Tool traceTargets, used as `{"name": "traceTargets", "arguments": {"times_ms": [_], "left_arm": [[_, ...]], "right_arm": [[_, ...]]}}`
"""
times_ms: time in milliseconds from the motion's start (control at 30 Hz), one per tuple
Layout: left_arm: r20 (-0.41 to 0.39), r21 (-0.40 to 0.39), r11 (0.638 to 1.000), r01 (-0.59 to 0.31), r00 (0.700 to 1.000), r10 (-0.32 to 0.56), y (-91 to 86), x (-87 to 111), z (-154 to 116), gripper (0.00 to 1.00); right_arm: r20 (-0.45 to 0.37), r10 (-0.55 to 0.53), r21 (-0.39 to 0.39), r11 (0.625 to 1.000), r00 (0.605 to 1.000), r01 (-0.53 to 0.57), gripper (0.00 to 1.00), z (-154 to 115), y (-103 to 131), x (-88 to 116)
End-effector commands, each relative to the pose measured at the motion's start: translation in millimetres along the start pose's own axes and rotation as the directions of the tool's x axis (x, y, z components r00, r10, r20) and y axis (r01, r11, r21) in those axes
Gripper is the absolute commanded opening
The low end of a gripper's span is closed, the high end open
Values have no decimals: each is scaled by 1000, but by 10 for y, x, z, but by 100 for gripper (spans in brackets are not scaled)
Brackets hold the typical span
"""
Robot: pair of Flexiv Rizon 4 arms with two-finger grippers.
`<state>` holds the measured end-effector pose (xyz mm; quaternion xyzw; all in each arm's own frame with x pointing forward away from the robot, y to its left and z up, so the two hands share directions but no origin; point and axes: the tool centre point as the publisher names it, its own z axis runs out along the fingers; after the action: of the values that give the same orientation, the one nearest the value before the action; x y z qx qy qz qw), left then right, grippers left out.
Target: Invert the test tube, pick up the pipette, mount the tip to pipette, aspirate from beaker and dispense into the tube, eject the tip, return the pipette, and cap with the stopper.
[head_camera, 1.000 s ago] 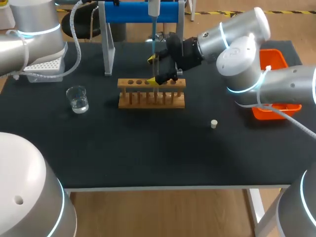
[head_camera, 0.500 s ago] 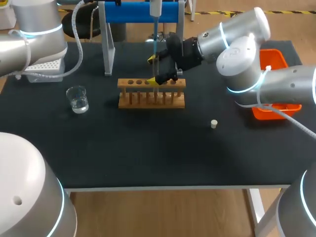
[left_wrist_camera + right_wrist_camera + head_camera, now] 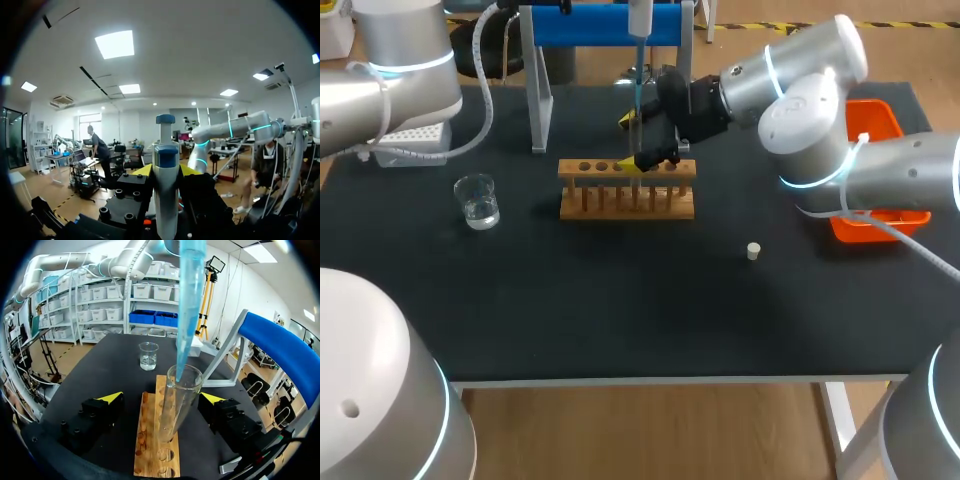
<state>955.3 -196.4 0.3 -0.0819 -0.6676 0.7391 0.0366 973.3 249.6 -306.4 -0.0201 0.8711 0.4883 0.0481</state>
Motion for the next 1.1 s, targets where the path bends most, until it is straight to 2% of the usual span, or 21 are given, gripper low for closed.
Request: {"name": "traceTargets", "arguments": {"times_ms": [33, 1100], "left_arm": [[-6, 2, 1000, 2, 1000, -2, 16, -33, -14, 0], [-4, 18, 998, 57, 998, -57, 244, -147, -80, 0]], "right_arm": [[-3, 0, 2, 1000, 1000, 0, 100, -11, 2, -3], [-3, 0, 2, 1000, 1000, 0, 100, -11, 2, -3]]}}
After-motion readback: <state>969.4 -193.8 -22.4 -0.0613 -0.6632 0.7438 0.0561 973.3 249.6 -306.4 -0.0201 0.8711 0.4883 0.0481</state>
